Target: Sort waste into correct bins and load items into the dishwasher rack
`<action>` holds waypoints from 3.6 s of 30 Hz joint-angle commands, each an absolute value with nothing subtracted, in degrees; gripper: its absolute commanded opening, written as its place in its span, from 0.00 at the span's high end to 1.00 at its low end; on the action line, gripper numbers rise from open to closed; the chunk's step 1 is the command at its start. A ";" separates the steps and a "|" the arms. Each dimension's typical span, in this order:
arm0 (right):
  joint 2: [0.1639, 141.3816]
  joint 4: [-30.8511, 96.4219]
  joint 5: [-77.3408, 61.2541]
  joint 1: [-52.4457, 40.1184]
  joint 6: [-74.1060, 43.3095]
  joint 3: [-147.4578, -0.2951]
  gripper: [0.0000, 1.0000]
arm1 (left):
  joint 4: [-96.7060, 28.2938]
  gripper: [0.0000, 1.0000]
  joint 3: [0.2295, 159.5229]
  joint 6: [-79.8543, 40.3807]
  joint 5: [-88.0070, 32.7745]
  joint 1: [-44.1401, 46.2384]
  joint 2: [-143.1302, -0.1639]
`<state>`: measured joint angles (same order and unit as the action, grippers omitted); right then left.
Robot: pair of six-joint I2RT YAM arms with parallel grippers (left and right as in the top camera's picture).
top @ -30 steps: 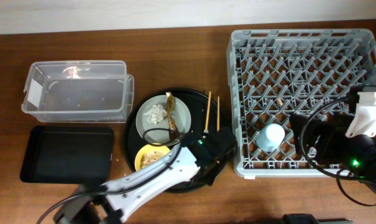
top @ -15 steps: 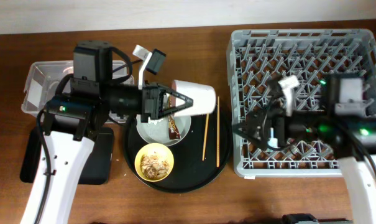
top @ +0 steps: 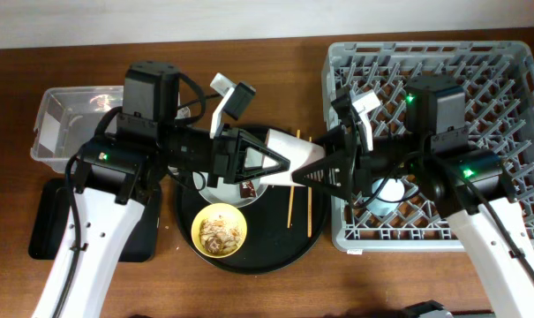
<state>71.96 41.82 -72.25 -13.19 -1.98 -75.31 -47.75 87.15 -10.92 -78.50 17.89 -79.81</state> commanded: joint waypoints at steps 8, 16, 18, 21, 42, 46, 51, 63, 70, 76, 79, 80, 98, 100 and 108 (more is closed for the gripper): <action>65.73 71.72 -12.45 16.67 -8.97 -75.44 0.47 | -62.06 0.00 87.42 -9.45 -39.33 17.87 -79.64; 77.17 75.00 6.31 16.49 -18.90 -75.42 0.46 | -63.37 0.00 87.42 -9.30 -30.85 25.06 -79.64; 83.59 76.29 5.98 16.51 -18.63 -75.42 0.46 | -64.16 0.00 87.42 -9.30 -28.53 26.92 -79.66; 89.19 75.07 3.66 16.51 -17.63 -75.42 0.38 | -64.42 0.01 87.42 -9.30 -27.55 27.75 -79.66; 66.74 77.62 -26.39 16.51 -7.31 -81.65 0.01 | -48.84 0.59 53.52 -36.45 1.67 45.74 -90.19; 66.74 77.65 -26.39 16.51 -7.31 -81.65 0.01 | -46.30 0.75 53.56 -36.69 2.26 45.74 -95.20; 66.74 77.60 -26.37 16.51 -7.29 -81.65 0.01 | -54.96 0.65 62.00 -36.42 -1.21 45.74 -90.74; 66.74 77.62 -26.35 16.51 -7.29 -81.65 0.01 | -47.53 0.67 55.66 -36.45 9.61 45.58 -97.01; 66.74 77.65 -26.35 16.51 -7.29 -81.65 0.01 | -53.25 1.00 60.34 -36.14 6.20 45.17 -94.08; 66.74 77.62 -26.35 16.51 -7.29 -81.65 0.01 | -62.15 1.00 70.54 -16.71 -11.53 23.92 -81.36; 66.74 77.62 -26.35 16.51 -7.29 -81.65 0.01 | -64.42 1.00 70.37 -0.12 -37.69 -1.58 -82.08; 66.74 77.62 -26.35 16.51 -7.29 -81.65 0.01 | -65.43 1.00 70.32 2.79 -41.06 -5.76 -82.76; 66.74 77.62 -26.35 16.51 -7.29 -81.65 0.01 | -70.54 1.00 65.84 28.03 -59.02 -35.94 -96.86; 66.74 77.62 -26.35 16.51 -7.29 -81.65 0.01 | -70.35 1.00 65.58 29.85 -62.13 -37.89 -96.86; 66.74 77.82 -26.35 16.51 -7.29 -81.65 0.01 | -67.77 1.00 56.80 38.15 -77.06 -45.95 -97.71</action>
